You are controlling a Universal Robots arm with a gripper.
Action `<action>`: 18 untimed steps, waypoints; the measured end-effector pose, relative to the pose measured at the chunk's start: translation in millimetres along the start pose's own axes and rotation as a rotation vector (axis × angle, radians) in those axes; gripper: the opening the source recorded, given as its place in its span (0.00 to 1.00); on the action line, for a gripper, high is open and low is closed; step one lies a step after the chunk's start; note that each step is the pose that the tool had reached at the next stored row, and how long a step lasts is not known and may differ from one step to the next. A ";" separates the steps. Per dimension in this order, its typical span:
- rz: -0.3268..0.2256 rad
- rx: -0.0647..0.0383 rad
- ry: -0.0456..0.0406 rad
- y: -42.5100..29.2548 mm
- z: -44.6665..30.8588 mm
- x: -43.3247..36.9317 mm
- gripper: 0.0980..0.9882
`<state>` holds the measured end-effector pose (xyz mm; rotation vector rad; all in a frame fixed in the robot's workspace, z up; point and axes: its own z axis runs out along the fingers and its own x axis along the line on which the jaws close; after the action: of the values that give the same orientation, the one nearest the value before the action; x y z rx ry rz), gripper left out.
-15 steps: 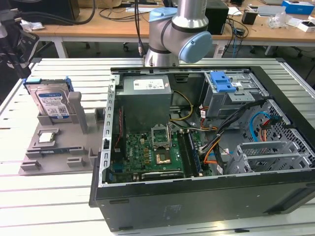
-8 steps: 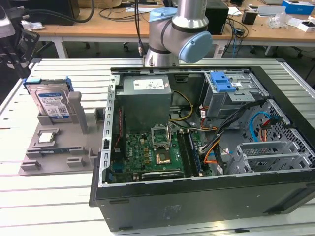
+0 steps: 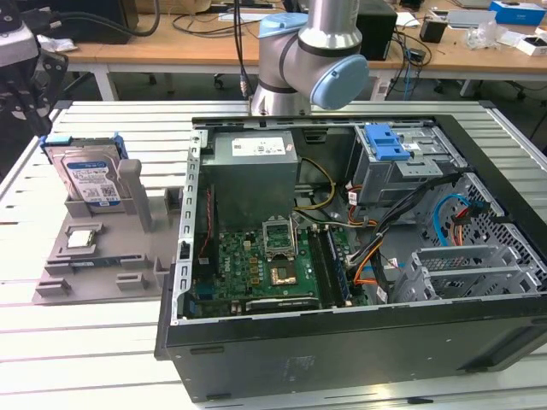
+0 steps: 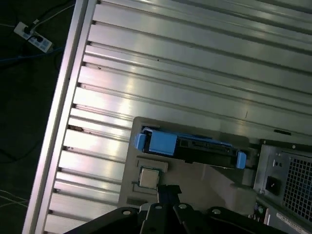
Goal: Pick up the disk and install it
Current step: 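Pick up the disk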
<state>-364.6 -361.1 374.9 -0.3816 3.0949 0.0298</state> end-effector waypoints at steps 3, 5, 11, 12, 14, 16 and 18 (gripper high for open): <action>-0.063 0.001 0.0015 0.0 0.0 0.0 0.01; -0.090 0.001 0.0021 -0.1 0.1 0.0 0.01; -0.158 0.000 0.0032 0.0 0.1 0.0 0.01; -0.167 -0.001 0.0034 0.0 0.0 0.0 0.01; -0.191 -0.001 0.0037 0.0 0.1 0.0 0.01; -0.222 -0.002 0.0042 0.0 0.0 0.0 0.01; -0.243 -0.002 0.0044 0.0 0.1 0.0 0.01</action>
<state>-364.6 -361.1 374.9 -0.7541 3.0284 0.0282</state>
